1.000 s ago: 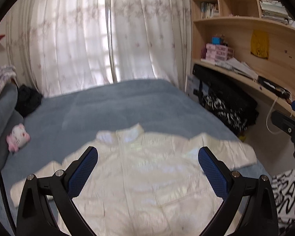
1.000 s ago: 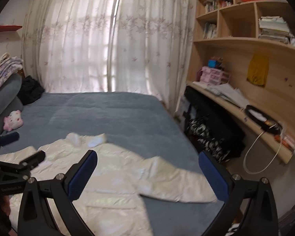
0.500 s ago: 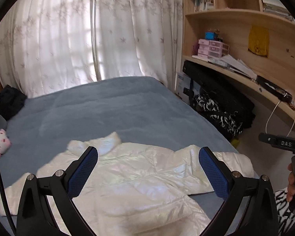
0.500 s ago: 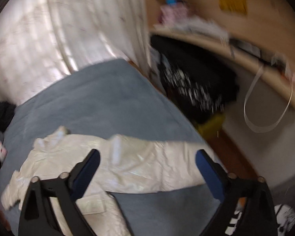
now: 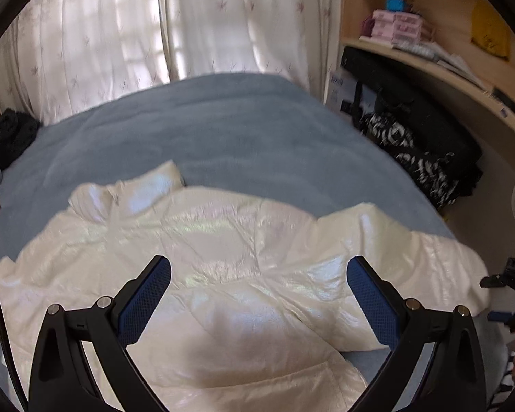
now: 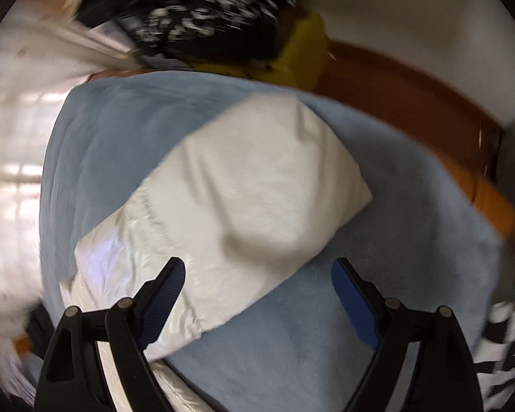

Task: Fold large clothes
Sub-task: 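Lift the sleeve with the right tool, fold it across the jacket body, release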

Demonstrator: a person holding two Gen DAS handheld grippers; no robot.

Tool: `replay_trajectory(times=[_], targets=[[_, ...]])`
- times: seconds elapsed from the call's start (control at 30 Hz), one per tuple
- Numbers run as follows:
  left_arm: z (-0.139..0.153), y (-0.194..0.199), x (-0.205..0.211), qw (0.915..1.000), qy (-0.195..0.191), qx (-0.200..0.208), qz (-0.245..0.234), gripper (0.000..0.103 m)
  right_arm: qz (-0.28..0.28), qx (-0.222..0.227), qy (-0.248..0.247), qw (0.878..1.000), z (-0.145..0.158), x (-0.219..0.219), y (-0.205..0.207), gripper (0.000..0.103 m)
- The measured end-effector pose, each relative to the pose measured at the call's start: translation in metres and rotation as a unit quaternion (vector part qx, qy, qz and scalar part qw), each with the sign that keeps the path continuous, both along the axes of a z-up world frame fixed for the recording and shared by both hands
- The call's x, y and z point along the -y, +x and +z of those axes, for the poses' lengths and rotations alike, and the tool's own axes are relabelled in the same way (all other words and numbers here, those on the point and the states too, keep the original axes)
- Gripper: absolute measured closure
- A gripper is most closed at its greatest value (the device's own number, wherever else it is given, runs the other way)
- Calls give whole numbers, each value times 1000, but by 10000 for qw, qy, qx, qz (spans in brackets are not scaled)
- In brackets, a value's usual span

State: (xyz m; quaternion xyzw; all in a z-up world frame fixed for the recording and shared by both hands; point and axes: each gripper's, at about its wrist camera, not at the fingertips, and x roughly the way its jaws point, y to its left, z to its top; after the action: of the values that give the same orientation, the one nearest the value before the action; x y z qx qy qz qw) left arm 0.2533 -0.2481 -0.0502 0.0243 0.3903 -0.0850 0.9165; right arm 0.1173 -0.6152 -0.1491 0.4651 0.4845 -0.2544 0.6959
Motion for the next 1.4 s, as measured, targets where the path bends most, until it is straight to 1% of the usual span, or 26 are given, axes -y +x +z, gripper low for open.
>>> replay_trajectory(times=[0.07,0.13,0.23,0.27,0.33,0.37,0.4,0.47,0.53,0.57,0.6,0.63,0.67,0.73,0.77,0.8,0.83,0.93,0.97,1.03,1.1,1.13,1.17,1.23,1.3,1.4], targets=[[-17,8,4,9999,71,-103,89,4,-233,-3,193,9995,-18,2,-1,19],[-30,11,6,9996,111,-246,121,11,-415,-16,273,9988,-33,2,0,20],[-44,17,1,9987,-10,-493,144,12,-645,131,147,9977,-42,1,-2,20],[-45,18,-1,9985,-34,-516,152,12,-716,214,18,9972,-41,0,-4,26],[-45,17,-5,9986,-43,-511,125,12,-688,308,-237,9969,-37,-3,-2,51],[-43,16,-7,9987,-22,-488,109,12,-631,410,-325,9966,-35,-4,-2,79],[-41,14,-9,9989,-11,-457,97,12,-551,580,-385,9961,-31,-3,3,93],[-34,9,-15,9992,-60,-396,50,13,-482,788,-675,9934,-15,-10,6,95],[-24,2,-22,9994,-122,-315,-1,19,-285,1085,-1178,9867,14,-26,9,96],[-18,-1,-27,9994,-163,-296,-46,20,-176,1234,-1351,9830,27,-33,12,96],[-13,-4,-32,9993,-217,-302,-80,20,42,1493,-1576,9761,49,-49,16,96],[-7,-8,-38,9990,-309,-303,-93,20,172,1644,-1657,9722,61,-56,20,96],[-1,-13,-46,9987,-412,-275,-71,20,380,1863,-1769,9657,79,-70,25,96],[12,-23,-63,9984,-552,-155,4,20,854,2268,-1998,9494,116,-106,30,96],[17,-28,-70,9984,-564,-85,39,20,1204,2520,-2124,9364,138,-131,34,96],[22,-33,-78,9984,-556,-3,79,20,1449,2676,-2197,9269,151,-150,36,96],[27,-39,-86,9986,-507,90,131,20,1768,2844,-2301,9138,167,-176,38,96],[39,-58,-117,9982,-387,316,340,20,2556,3113,-2463,8815,192,-244,45,96],[42,-62,-127,9978,-413,354,391,20,2734,3147,-2465,8749,193,-259,48,96],[45,-70,-150,9965,-465,430,544,20,3286,3124,-2486,8559,187,-307,57,96],[45,-75,-171,9955,-438,435,723,20,3665,2968,-2561,8438,170,-343,66,95],[43,-77,-183,9947,-409,431,838,20,3878,2821,-2565,8392,155,-362,72,95],[40,-80,-192,9942,-388,440,901,20,3998,2725,-2540,8375,146,-373,75,95],[32,-84,-210,9926,-298,456,1084,20,4282,2443,-2419,8357,111,-399,76,95],[23,-88,-228,9910,-289,459,1224,20,4497,2146,-2222,8381,77,-424,78,94],[9,-90,-249,9888,-262,348,1426,20,4726,1738,-1950,8417,35,-442,81,94]])
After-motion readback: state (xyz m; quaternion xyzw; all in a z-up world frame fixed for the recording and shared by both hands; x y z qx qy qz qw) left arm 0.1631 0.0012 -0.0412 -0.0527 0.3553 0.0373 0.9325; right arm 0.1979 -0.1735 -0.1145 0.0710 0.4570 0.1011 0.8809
